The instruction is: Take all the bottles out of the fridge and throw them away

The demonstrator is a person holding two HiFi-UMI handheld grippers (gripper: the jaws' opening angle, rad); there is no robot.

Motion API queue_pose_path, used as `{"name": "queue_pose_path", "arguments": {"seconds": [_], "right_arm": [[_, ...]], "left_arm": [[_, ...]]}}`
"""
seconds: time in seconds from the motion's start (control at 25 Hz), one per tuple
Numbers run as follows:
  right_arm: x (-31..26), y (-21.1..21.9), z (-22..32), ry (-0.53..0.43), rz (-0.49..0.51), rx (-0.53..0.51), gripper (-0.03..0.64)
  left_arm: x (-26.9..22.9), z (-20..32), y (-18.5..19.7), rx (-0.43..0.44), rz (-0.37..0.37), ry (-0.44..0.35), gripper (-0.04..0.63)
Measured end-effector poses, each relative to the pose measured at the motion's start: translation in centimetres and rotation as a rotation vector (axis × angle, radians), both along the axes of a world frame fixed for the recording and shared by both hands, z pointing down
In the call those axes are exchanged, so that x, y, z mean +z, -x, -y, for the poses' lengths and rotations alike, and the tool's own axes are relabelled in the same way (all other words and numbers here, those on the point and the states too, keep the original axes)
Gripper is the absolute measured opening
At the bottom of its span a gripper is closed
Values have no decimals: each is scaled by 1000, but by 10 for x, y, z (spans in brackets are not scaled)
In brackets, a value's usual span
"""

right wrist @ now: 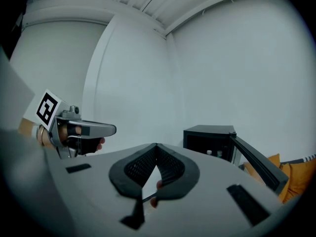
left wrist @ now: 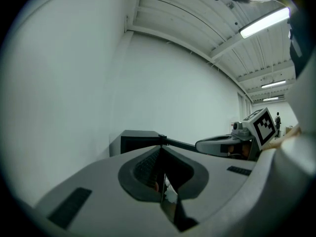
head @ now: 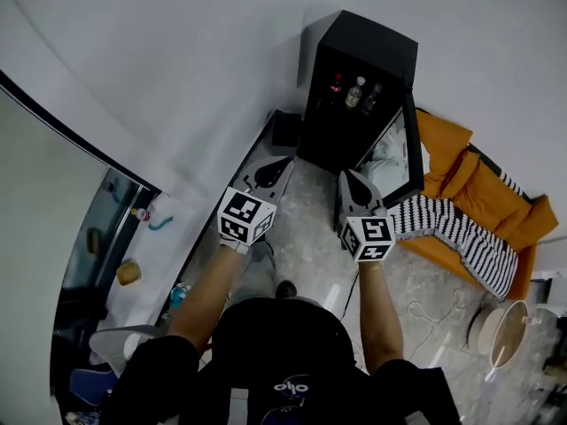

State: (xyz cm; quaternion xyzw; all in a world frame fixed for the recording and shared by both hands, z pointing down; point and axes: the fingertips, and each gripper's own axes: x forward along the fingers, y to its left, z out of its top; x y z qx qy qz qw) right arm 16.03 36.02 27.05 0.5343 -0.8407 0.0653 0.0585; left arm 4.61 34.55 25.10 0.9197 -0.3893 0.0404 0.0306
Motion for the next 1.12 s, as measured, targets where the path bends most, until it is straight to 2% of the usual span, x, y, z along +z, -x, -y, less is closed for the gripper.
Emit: {"name": "queue_pose_path", "arguments": {"seconds": [0.28,0.52,0.76,0.96,1.12], "right_arm": [[5,10,83,-10,-23,45,2],[12,30,171,26,-39,103,2],[23,36,248,57,-46,173,2],[29,34,281,67,-52,221,2],[39,27,301,70,-59,232,2]], "left_arm": [[6,84,16,37,-22,5,0],[9,174,46,63,-58,21,0],[22,252,56,121,-58,54,0],[34,289,53,170,-45,64,1],[41,309,48,178,-53,67,1]]}}
